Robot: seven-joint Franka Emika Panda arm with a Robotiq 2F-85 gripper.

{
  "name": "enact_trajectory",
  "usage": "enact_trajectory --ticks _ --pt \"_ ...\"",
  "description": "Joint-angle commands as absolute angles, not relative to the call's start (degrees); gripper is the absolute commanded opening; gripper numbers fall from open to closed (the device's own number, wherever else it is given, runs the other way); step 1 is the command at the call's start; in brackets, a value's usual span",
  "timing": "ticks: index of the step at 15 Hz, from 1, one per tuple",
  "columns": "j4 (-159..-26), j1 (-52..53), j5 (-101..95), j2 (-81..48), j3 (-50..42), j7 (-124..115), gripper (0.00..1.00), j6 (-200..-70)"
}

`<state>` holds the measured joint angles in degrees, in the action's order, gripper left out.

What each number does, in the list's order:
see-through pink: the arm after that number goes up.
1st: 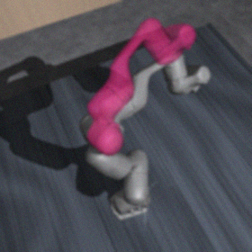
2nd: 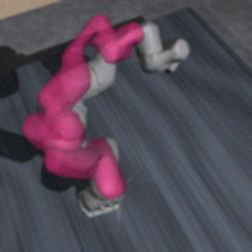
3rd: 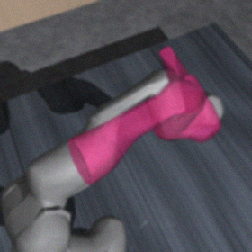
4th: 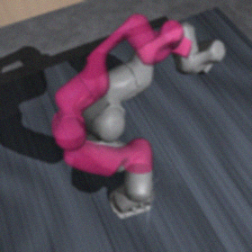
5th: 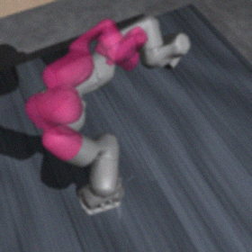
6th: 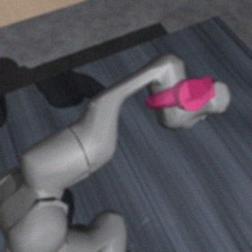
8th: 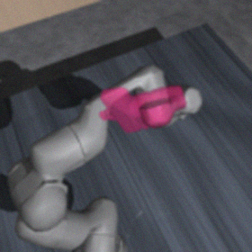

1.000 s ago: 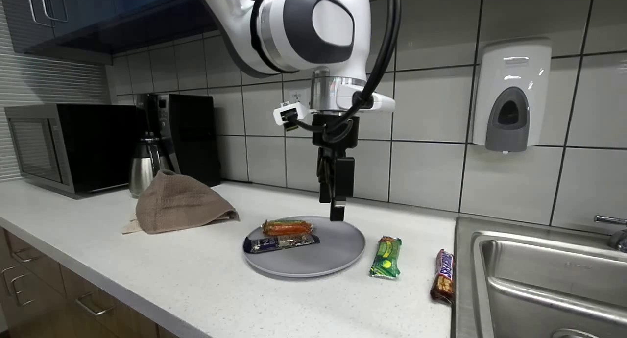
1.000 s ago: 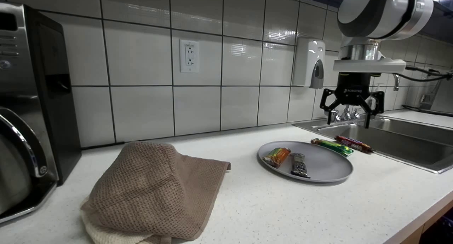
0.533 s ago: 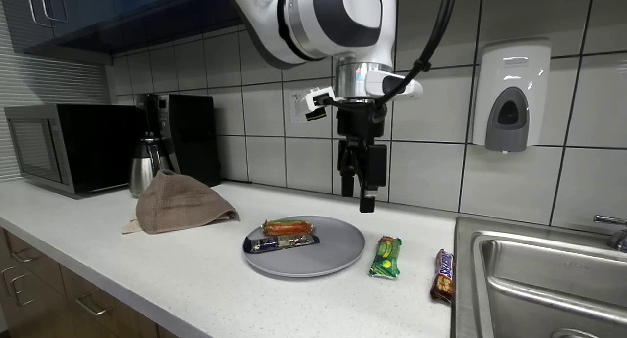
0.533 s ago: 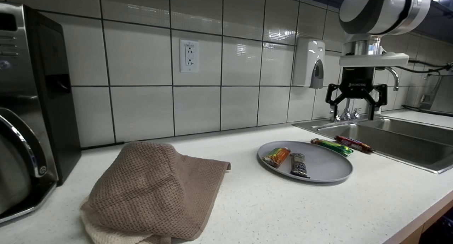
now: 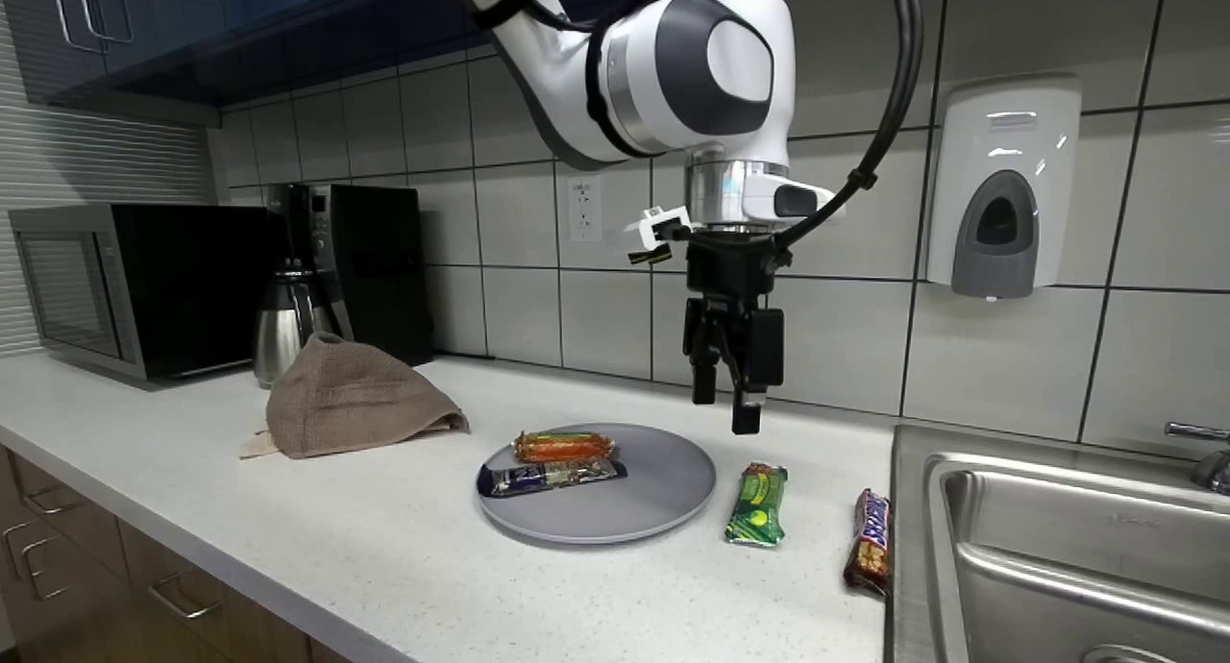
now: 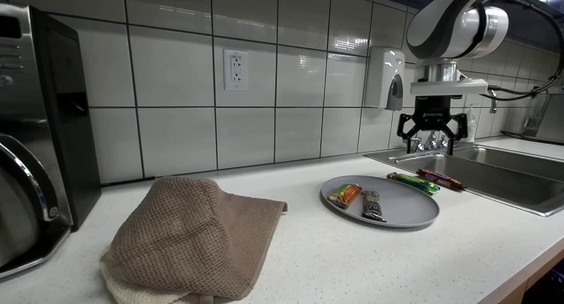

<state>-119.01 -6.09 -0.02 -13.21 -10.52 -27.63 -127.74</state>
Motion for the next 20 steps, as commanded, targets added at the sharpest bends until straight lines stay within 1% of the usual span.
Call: enact_trajectory --ticks 1,20 --pt "-118.8 -6.0 0.0 -13.3 -10.6 -27.6 1.00 -127.5" --pt "-118.6 -5.6 -2.9 -14.8 -10.8 -25.6 1.00 -128.1"
